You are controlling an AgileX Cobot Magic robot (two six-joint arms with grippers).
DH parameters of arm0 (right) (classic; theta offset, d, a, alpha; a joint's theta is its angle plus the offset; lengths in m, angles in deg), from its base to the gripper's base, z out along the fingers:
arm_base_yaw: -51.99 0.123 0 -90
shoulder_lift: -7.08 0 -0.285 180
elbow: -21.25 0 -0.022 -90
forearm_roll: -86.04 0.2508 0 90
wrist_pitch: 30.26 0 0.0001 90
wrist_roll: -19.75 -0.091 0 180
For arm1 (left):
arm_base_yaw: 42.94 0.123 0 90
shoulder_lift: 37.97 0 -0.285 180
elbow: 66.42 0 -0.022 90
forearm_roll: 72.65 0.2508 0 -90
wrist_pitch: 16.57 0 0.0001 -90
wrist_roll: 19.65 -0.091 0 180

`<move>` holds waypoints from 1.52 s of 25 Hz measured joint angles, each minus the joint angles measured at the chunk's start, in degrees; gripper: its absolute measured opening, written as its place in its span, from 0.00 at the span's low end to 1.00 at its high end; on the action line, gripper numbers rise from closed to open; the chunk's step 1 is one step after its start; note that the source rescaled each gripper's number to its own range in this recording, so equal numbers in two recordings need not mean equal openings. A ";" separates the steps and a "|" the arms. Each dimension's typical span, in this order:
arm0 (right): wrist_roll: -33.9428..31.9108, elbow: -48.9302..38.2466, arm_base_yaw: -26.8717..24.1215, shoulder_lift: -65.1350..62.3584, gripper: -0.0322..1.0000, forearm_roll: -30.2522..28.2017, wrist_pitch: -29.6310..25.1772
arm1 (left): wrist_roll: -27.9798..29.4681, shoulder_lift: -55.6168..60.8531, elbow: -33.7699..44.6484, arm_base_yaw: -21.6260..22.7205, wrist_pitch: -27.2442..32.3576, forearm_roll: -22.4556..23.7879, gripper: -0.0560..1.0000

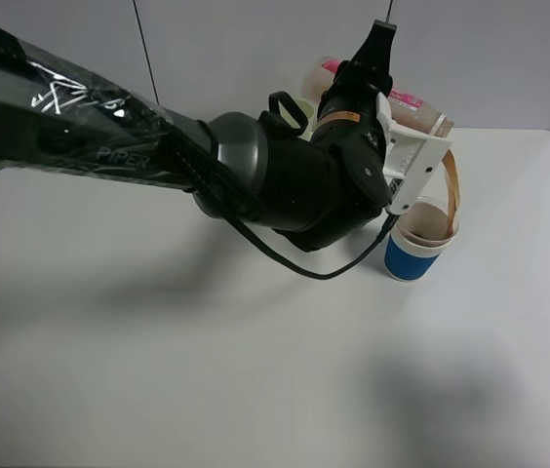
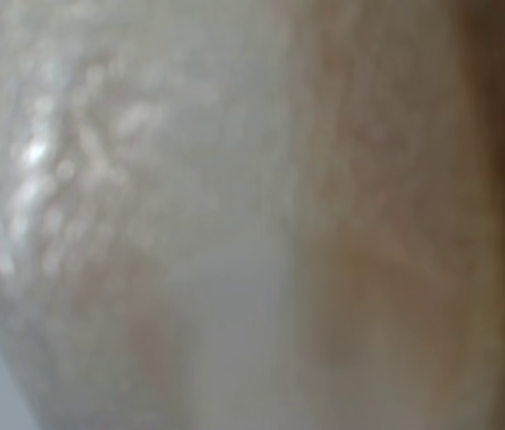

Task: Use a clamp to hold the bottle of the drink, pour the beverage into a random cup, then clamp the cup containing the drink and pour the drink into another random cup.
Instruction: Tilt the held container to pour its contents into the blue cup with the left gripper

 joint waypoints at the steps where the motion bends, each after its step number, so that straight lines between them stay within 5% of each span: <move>1: 0.00 0.00 0.00 0.00 0.74 0.00 0.00 | -0.06 0.00 0.00 0.00 -0.16 0.05 0.05; 38: 0.00 0.00 0.00 0.00 0.74 0.00 0.00 | -9.65 0.00 0.00 0.00 -3.98 4.03 0.05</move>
